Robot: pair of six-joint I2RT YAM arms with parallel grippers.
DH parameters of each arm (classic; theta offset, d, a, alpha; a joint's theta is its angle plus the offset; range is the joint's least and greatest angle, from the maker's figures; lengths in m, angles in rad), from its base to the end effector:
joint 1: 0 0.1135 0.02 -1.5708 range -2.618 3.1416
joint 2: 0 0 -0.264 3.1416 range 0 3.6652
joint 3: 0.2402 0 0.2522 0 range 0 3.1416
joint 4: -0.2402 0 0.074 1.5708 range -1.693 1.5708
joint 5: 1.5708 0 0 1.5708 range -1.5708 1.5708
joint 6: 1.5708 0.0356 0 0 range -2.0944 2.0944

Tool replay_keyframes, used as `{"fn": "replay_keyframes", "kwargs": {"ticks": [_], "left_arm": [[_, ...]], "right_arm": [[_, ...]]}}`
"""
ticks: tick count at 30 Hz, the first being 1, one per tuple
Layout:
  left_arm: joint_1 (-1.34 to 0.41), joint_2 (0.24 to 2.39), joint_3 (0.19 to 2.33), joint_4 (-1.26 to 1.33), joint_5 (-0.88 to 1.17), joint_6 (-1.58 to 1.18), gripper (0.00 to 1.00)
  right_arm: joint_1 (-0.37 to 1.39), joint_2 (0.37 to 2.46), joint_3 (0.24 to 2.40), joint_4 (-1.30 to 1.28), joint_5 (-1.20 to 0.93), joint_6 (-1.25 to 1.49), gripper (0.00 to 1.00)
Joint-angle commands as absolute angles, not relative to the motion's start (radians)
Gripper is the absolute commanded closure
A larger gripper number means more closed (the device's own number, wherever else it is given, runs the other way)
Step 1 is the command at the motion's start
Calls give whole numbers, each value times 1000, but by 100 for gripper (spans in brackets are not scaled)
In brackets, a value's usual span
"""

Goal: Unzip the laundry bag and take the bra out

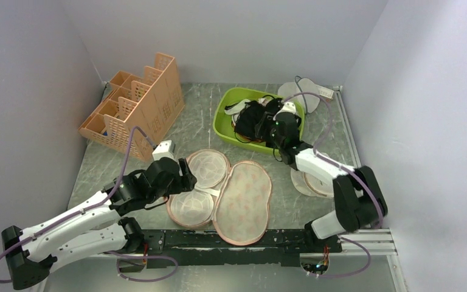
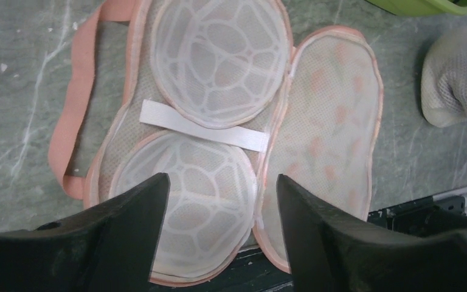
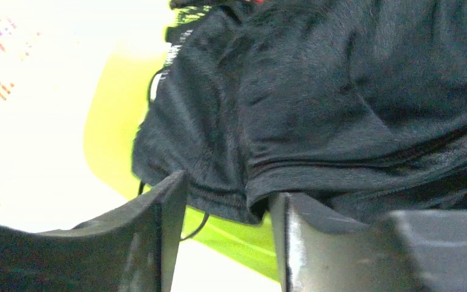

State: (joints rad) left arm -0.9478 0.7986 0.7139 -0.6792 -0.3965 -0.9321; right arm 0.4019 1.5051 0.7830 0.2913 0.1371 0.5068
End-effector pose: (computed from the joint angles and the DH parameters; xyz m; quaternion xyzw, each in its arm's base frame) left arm 0.1058 -0.1236 0.2678 -0.0702 0.9023 -0.2040 0.3733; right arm 0.3014 0.1228 0.2144 0.0810 0.8368 0.1845 0.5091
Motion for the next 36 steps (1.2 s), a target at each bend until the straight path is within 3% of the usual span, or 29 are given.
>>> {"fn": "replay_keyframes", "kwargs": {"ticks": [1, 4, 14, 18, 23, 28, 36], "left_arm": [[-942, 787, 705, -575, -330, -882, 14], [-942, 804, 701, -533, -305, -877, 5], [-952, 931, 670, -327, -72, -855, 1], [-1059, 1013, 657, -198, -58, -870, 0], [-1264, 1261, 810, -200, -163, -849, 1], [-1385, 1526, 1001, -211, -209, -798, 14], [-1420, 1855, 1301, -308, -255, -722, 37]], "right_arm": [[399, 1340, 762, 185, 88, 426, 40], [399, 1220, 745, 125, 85, 390, 28], [399, 838, 687, -100, 130, 296, 1], [397, 702, 683, -182, 174, 281, 0], [397, 561, 710, -242, 221, 272, 0], [397, 466, 749, -274, 250, 275, 0], [399, 397, 806, -356, 296, 241, 0]]}}
